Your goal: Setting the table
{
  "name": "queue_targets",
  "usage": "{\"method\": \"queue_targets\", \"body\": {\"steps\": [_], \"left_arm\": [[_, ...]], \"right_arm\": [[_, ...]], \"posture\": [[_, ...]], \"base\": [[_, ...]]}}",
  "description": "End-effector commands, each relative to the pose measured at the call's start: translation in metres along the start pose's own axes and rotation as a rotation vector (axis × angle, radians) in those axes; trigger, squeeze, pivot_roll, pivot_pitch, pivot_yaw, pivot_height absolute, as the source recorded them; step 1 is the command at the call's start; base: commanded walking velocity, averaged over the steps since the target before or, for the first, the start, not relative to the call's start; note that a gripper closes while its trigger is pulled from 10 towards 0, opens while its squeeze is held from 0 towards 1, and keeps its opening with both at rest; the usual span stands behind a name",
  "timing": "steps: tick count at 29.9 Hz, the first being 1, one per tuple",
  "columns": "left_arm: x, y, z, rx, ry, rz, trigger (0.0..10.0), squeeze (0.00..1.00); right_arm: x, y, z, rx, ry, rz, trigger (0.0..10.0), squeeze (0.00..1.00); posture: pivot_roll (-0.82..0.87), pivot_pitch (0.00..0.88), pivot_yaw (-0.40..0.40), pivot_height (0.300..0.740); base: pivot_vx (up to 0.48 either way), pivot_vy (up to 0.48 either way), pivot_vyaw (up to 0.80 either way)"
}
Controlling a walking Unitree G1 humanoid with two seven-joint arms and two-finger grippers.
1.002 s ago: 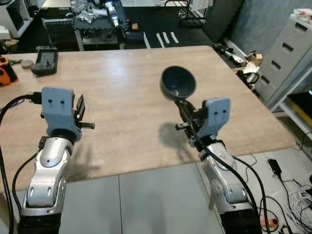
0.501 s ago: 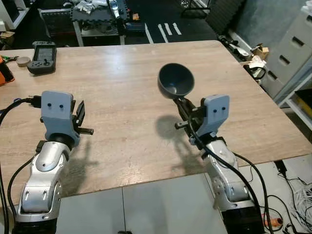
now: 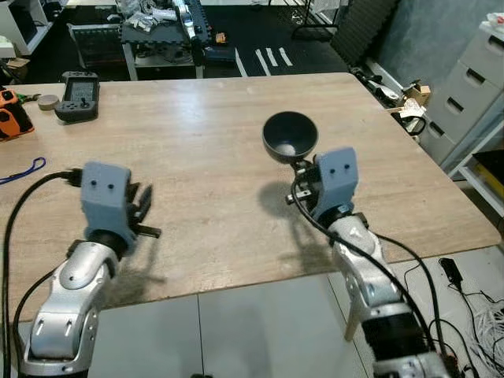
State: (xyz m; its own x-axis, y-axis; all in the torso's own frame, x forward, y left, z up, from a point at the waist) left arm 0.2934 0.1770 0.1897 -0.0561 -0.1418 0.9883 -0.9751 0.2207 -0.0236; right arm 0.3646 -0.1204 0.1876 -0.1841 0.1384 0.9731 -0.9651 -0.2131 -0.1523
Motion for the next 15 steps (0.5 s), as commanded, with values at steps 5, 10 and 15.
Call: {"method": "queue_targets", "body": {"steps": [5, 10, 15], "left_arm": [[0.005, 0.007, 0.003, -0.079, -0.010, -0.048, 10.0, 0.00], [0.007, 0.016, -0.008, -0.118, -0.027, -0.116, 10.0, 0.00], [0.018, 0.033, -0.015, -0.203, -0.070, -0.122, 10.0, 0.00]], "right_arm": [[-0.011, -0.006, 0.014, -0.031, 0.038, -0.072, 10.0, 0.00], [-0.019, -0.008, 0.020, -0.048, 0.043, -0.108, 10.0, 0.00], [-0.021, -0.014, 0.031, -0.118, -0.006, -0.124, 10.0, 0.00]], "posture": [[0.10, 0.079, 0.026, 0.740], [0.12, 0.093, 0.028, 0.740], [0.13, 0.107, 0.026, 0.740]], "base": [[0.000, 0.000, 0.00], [0.000, 0.000, 0.00], [0.000, 0.000, 0.00]]}}
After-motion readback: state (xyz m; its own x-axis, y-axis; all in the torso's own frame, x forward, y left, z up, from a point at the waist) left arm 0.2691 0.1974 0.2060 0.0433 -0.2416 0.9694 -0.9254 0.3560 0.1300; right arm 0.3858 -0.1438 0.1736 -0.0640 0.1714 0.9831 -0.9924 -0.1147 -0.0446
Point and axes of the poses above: a point about 5 cm out from each wrist's last joint towards the gripper, its own y axis pointing back from the gripper into the wrist, its own x axis along the axis of the wrist's last joint, z = x × y, the point moved 2 cm from there along -y, pointing out of the wrist towards the gripper, and after that the axes turned 1 degree about -y, right-handed, at the moved point
